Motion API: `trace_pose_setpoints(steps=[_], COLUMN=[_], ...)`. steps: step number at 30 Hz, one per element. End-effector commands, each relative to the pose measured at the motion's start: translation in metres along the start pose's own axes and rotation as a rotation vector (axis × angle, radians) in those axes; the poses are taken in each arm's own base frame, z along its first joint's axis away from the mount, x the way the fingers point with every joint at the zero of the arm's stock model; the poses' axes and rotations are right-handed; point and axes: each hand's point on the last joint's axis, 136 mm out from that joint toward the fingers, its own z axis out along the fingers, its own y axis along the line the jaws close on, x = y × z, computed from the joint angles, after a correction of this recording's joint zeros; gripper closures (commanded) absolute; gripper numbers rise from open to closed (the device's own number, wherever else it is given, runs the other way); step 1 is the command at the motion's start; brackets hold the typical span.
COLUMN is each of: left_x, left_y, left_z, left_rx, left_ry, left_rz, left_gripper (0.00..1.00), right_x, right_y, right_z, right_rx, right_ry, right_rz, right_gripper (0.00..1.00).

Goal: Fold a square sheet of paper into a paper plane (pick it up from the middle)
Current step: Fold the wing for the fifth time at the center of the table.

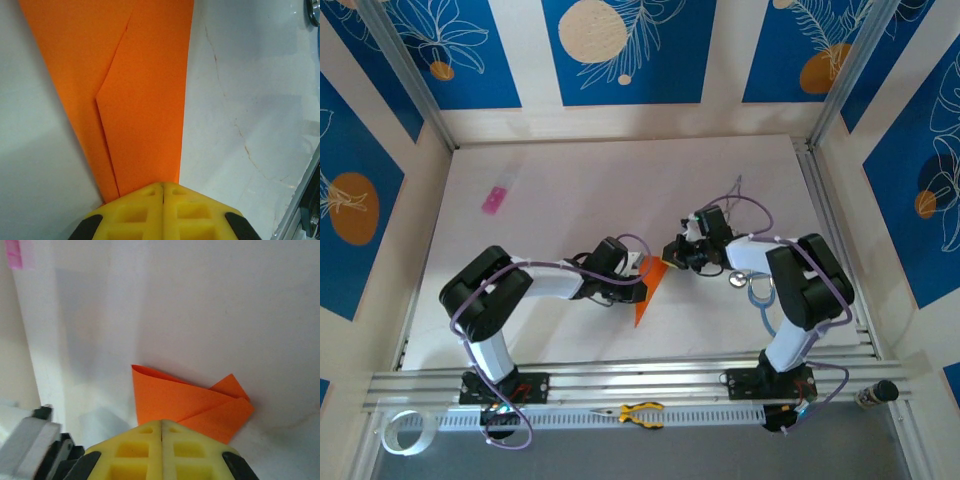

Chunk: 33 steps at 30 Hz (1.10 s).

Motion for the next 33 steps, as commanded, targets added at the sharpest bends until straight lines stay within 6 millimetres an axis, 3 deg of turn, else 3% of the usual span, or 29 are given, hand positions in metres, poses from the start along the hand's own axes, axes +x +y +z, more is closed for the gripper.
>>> trace_pose_setpoints(steps=[1, 9, 18, 22, 33], left_x=[0.037, 0.030, -0.021, -0.035, -0.042], left_y=[0.040, 0.029, -0.028, -0.044, -0.040], left_z=[0.002, -0.005, -0.025, -0.023, 0.004], left_rx=[-0.151, -0.139, -0.039, 0.012, 0.006], left_ry=[0.105, 0.098, 0.018, -0.003, 0.015], left_rz=[-0.087, -0.062, 0.032, 0.039, 0.019], left_gripper=[1.00, 1.00, 0.96, 0.95, 0.95], right_x=[0.014, 0.019, 0.027, 0.027, 0.028], right_y=[-0.007, -0.035, -0.042, -0.042, -0.043], right_z=[0.015, 0.019, 0.018, 0.019, 0.018], right_rx=[0.009, 0.098, 0.092, 0.090, 0.094], right_ry=[0.077, 0.086, 0.097, 0.095, 0.093], right_rz=[-0.020, 0.020, 0.044, 0.053, 0.067], right_gripper=[0.95, 0.97, 0.98, 0.98, 0.98])
